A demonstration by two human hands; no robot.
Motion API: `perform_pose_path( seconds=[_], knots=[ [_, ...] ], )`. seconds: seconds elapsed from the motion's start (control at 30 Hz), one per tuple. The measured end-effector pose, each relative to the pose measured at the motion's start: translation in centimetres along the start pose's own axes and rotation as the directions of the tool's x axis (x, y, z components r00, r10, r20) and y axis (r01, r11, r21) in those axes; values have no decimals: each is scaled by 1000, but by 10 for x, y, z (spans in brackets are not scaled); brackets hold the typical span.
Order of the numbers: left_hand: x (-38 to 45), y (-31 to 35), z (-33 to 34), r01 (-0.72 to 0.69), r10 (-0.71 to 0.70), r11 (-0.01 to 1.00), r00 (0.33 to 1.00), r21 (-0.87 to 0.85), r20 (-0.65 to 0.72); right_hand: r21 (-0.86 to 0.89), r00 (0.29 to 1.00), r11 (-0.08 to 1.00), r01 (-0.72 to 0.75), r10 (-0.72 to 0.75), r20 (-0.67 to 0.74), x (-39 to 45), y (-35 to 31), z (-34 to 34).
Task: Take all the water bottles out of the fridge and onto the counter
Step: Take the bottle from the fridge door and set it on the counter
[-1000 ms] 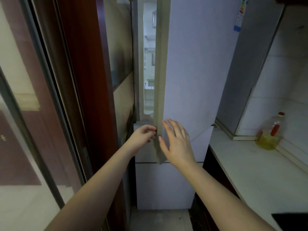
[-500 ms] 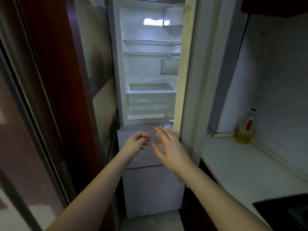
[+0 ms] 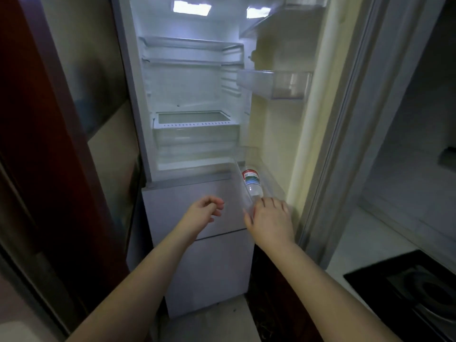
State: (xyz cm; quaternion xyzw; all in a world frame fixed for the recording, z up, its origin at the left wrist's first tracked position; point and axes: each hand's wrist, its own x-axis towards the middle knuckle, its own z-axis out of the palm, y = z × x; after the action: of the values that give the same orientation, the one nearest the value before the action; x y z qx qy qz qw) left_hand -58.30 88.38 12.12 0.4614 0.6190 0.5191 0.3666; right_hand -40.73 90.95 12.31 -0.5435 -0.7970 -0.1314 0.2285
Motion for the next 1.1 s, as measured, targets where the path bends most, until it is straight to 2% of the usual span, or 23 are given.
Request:
perform_pose_path(
  seconds=[0.27, 0.43, 0.57, 0.8, 0.87, 0.93, 1.1],
  knots=[
    [19, 12, 50, -79, 80, 997, 990, -11, 113, -81, 992, 997, 5, 6, 130, 20, 35, -20],
    [35, 19, 69, -110, 105, 994, 984, 25, 145, 20, 980, 998, -51, 47, 191, 45, 53, -18],
    [43, 12, 72, -77, 74, 997, 992, 29, 102, 92, 962, 994, -65, 37, 271, 76, 59, -9],
    [54, 2, 61, -58, 52, 995, 996, 84, 72, 188, 839, 950, -249, 115, 533, 114, 73, 10],
    [55, 2, 60, -49, 44, 995, 997, 88, 58, 139, 772, 952, -274, 132, 622, 120, 78, 11],
    [57, 4, 62, -52, 49, 995, 998, 86, 40, 171, 711, 931, -324, 120, 693, 122, 81, 14],
    [62, 17, 74, -80, 78, 994, 997, 70, 29, 200, 693, 900, -388, 142, 706, 122, 80, 19]
  ],
)
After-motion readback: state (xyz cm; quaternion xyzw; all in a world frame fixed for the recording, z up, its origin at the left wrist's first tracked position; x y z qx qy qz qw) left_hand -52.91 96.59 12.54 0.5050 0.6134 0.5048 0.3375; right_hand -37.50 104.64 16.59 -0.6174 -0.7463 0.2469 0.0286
